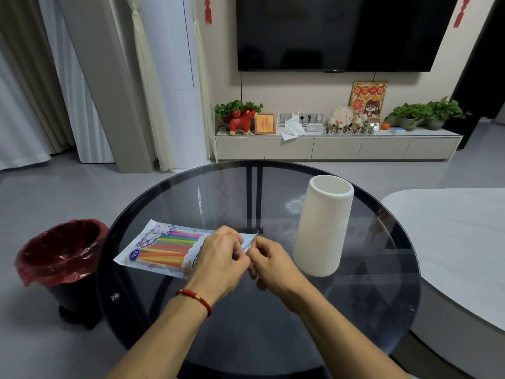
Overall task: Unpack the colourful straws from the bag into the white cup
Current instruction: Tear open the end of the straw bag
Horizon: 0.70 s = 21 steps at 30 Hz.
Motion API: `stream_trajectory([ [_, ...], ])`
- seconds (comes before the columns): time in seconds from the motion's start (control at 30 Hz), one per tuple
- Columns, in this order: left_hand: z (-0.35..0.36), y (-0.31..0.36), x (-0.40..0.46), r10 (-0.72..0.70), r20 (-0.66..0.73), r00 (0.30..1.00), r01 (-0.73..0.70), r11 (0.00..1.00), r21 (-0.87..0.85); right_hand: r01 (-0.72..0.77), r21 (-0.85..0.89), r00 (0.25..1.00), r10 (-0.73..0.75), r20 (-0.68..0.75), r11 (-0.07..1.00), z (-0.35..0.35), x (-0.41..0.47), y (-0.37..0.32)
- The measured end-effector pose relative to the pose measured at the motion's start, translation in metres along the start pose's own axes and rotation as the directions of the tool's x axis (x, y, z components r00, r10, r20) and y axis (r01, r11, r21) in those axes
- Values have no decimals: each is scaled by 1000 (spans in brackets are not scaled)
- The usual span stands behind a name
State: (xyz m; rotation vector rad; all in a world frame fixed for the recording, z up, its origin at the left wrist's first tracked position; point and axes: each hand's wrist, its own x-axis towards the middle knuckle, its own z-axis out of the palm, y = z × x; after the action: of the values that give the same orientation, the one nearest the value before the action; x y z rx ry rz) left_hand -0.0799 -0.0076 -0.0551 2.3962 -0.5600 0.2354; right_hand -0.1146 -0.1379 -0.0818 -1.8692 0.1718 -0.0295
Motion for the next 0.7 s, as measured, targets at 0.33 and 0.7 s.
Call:
stream_trajectory([
  [0.33, 3, 4, -5, 51, -127, 991, -63, 994, -92, 91, -45, 995, -89, 36, 995, -12, 0, 5],
  [0.7, -5, -32, 1, 404, 429, 808, -482, 872, 88, 107, -239, 986, -133, -95, 965, -24, -10, 12],
])
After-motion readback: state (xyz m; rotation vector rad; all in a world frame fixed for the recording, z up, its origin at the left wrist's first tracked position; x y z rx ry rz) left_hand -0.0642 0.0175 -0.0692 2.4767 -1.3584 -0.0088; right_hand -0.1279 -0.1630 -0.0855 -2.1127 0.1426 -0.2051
